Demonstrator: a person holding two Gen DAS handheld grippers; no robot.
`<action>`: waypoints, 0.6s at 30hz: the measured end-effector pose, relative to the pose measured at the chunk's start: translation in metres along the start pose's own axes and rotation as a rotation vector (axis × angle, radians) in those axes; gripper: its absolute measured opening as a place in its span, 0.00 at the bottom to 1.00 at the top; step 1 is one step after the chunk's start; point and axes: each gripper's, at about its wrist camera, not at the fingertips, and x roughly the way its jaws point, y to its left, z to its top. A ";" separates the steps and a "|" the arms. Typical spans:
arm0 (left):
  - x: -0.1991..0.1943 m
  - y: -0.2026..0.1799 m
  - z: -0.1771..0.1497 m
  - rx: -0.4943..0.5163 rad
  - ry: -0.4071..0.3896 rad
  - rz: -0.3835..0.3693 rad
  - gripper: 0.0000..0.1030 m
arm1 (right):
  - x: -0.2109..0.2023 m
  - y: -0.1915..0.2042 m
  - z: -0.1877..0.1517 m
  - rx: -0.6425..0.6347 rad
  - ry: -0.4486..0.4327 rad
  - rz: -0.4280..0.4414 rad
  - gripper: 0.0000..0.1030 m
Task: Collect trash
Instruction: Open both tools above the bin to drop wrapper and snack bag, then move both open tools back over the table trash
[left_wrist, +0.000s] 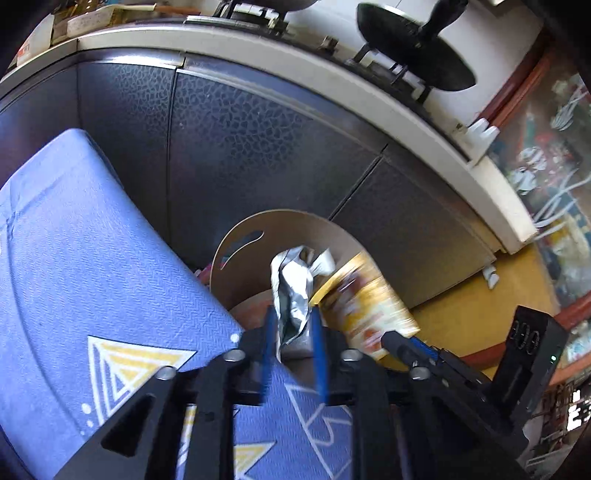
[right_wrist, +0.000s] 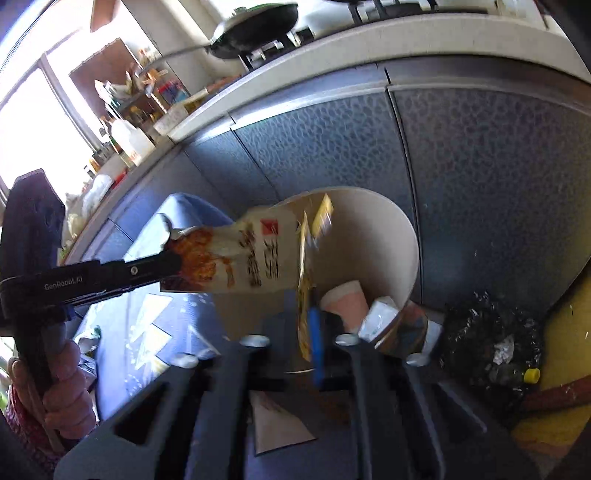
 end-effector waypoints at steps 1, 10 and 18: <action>0.002 0.000 -0.001 -0.007 0.006 0.000 0.29 | -0.001 0.000 -0.001 0.004 -0.009 0.002 0.33; -0.043 -0.006 -0.032 0.024 -0.084 0.043 0.30 | -0.036 0.015 -0.031 0.044 -0.069 0.067 0.33; -0.085 -0.004 -0.084 0.052 -0.141 0.203 0.30 | -0.057 0.043 -0.066 0.068 -0.059 0.120 0.33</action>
